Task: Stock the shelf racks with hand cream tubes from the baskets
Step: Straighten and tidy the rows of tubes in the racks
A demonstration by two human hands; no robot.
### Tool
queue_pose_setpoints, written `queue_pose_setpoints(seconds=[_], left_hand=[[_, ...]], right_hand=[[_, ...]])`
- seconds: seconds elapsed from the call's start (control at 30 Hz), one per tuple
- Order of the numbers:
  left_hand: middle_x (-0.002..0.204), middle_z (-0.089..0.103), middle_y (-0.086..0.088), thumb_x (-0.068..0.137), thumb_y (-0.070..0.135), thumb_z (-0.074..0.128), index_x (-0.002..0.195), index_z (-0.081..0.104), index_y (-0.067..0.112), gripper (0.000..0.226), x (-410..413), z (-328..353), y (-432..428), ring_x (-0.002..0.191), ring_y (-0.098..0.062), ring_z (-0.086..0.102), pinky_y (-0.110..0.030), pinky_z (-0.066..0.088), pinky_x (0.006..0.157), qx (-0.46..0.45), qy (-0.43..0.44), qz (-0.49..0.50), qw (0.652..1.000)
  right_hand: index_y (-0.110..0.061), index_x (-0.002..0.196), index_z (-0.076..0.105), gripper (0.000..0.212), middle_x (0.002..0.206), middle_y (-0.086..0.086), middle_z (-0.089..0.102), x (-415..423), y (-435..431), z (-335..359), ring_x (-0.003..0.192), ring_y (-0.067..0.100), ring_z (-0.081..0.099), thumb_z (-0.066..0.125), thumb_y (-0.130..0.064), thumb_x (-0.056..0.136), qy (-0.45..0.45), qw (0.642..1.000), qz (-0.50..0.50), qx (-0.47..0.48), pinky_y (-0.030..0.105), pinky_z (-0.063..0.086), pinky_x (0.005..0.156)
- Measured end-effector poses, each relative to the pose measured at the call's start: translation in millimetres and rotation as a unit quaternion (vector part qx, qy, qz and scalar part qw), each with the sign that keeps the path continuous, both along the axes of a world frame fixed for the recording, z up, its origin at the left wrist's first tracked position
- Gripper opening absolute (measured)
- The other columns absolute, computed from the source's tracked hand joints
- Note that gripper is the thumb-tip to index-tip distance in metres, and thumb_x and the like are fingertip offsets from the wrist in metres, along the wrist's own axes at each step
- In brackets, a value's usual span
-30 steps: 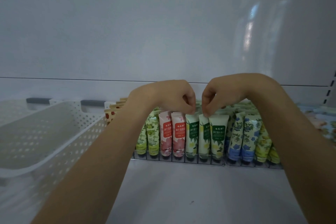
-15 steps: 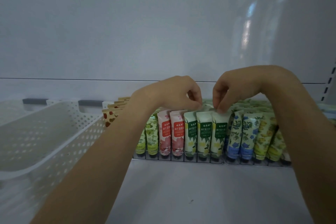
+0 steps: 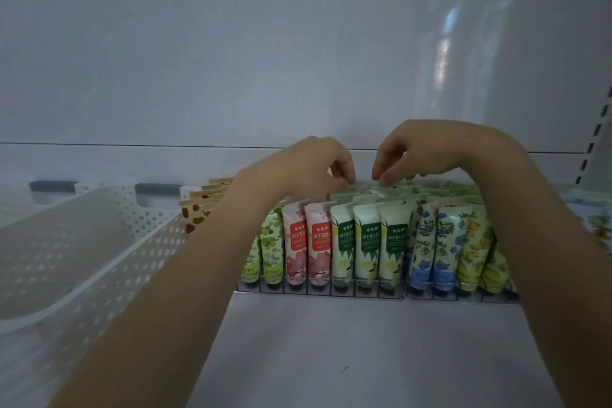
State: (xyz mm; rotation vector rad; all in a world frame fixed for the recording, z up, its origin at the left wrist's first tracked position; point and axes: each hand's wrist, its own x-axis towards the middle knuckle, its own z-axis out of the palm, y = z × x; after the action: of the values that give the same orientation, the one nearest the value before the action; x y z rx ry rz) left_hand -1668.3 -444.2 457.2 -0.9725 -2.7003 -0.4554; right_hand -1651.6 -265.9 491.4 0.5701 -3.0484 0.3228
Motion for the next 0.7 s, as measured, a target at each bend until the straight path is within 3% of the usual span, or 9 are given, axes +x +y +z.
queue_pose_setpoints(seconds=[0.13, 0.27, 0.37, 0.5, 0.7], left_hand=[[0.094, 0.063, 0.011, 0.088, 0.017, 0.056, 0.099, 0.069, 0.022, 0.017, -4.1, -4.2, 0.3, 0.059, 0.014, 0.048, -0.002, 0.036, 0.054, -0.030, -0.012, 0.012, 0.999], [0.099, 0.064, 0.008, 0.089, 0.016, 0.055, 0.102, 0.069, 0.022, 0.020, -6.5, -4.4, -0.3, 0.062, 0.010, 0.045, -0.001, 0.035, 0.052, -0.044, -0.016, 0.016, 0.999], [0.094, 0.062, 0.010, 0.089, 0.017, 0.056, 0.101, 0.070, 0.021, 0.019, -7.0, -4.9, -0.3, 0.059, 0.011, 0.047, 0.002, 0.035, 0.053, -0.039, -0.012, 0.013, 0.999], [0.089, 0.060, 0.010, 0.089, 0.014, 0.054, 0.098, 0.070, 0.019, 0.018, -6.3, -5.7, 0.6, 0.057, 0.027, 0.046, 0.006, 0.032, 0.055, -0.003, -0.011, -0.015, 1.000], [0.090, 0.059, 0.010, 0.089, 0.010, 0.052, 0.098, 0.070, 0.018, 0.022, -5.4, -7.7, 4.3, 0.056, 0.027, 0.045, 0.005, 0.033, 0.054, -0.009, -0.030, -0.032, 0.999]], right_hand=[[-0.028, 0.076, 0.068, 0.008, 0.083, -0.003, 0.068, -8.5, -10.8, -9.4, 0.067, 0.008, 0.057, 0.072, -0.035, 0.076, -0.016, 1.000, -0.003, 0.012, 0.021, 0.045, 0.062], [-0.025, 0.071, 0.067, 0.011, 0.068, -0.008, 0.063, -13.7, -17.4, -15.3, 0.060, 0.007, 0.054, 0.072, -0.034, 0.076, -0.025, 0.999, -0.007, 0.028, 0.020, 0.041, 0.057], [-0.024, 0.074, 0.068, 0.010, 0.072, -0.007, 0.065, -12.5, -13.8, -12.8, 0.062, 0.007, 0.055, 0.072, -0.033, 0.076, -0.027, 0.999, -0.008, 0.024, 0.020, 0.041, 0.057], [-0.027, 0.077, 0.067, 0.006, 0.078, -0.007, 0.065, -6.8, -0.8, -3.2, 0.066, 0.007, 0.056, 0.073, -0.027, 0.076, -0.048, 0.998, -0.020, 0.022, 0.018, 0.041, 0.055], [-0.027, 0.073, 0.065, 0.009, 0.072, -0.011, 0.062, -8.4, -1.7, -7.0, 0.065, 0.007, 0.054, 0.072, -0.023, 0.077, -0.060, 0.996, -0.044, 0.052, 0.018, 0.039, 0.052]])
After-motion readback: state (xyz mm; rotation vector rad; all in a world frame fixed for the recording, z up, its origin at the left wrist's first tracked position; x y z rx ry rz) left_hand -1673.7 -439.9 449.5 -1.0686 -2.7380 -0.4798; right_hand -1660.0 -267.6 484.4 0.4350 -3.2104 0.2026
